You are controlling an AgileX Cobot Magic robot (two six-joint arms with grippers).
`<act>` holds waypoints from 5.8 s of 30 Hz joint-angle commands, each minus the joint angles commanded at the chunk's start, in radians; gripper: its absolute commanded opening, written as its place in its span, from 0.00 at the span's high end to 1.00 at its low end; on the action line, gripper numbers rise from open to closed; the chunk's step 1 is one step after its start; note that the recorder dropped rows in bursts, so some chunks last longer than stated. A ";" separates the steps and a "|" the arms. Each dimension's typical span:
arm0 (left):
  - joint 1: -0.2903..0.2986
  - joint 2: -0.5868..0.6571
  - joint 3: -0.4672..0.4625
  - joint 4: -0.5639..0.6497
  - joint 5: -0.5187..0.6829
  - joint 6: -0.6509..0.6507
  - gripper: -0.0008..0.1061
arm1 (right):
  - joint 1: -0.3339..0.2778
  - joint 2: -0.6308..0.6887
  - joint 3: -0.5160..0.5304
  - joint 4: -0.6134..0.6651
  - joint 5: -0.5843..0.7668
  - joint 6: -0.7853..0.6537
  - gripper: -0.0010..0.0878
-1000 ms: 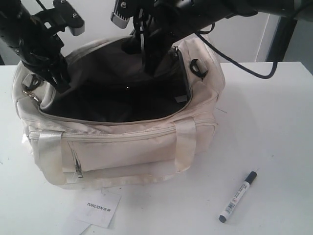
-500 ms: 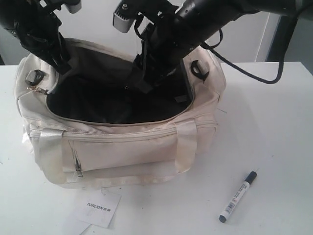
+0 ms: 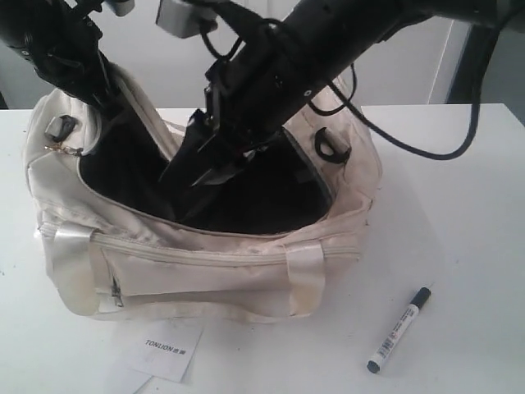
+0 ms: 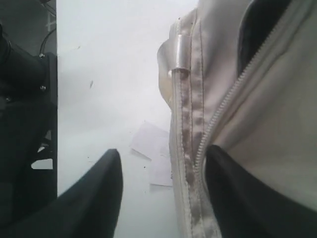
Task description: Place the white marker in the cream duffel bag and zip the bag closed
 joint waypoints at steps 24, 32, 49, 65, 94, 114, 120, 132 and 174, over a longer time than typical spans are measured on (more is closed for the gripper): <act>0.000 0.000 0.000 0.000 0.022 -0.030 0.99 | 0.118 -0.054 0.179 0.022 -0.304 -0.075 0.44; 0.000 0.000 0.000 0.000 0.022 -0.030 0.99 | 0.192 0.050 0.179 0.020 -0.463 -0.162 0.40; 0.000 0.000 0.000 0.000 0.020 -0.038 0.99 | 0.197 0.197 0.179 -0.136 -0.563 -0.162 0.39; 0.000 0.012 -0.078 0.190 -0.259 -0.037 0.99 | 0.197 0.199 0.179 -0.174 -0.512 -0.158 0.99; 0.132 0.100 -0.076 0.275 -0.575 -0.158 0.94 | 0.197 0.189 0.179 -0.174 -0.514 -0.095 0.58; 0.132 0.087 -0.076 0.264 -0.348 -0.288 0.53 | 0.195 -0.167 0.179 -0.521 -0.157 0.479 0.41; 0.132 0.087 -0.076 0.245 -0.296 -0.285 0.99 | 0.171 -0.295 0.179 -0.822 -0.016 0.677 0.55; 0.132 0.087 -0.076 0.221 -0.247 -0.287 0.99 | -0.238 -0.394 0.179 -0.685 0.059 0.764 0.90; 0.132 0.087 -0.076 0.225 -0.252 -0.285 0.99 | -0.422 -0.371 0.472 -0.682 -0.083 1.256 0.48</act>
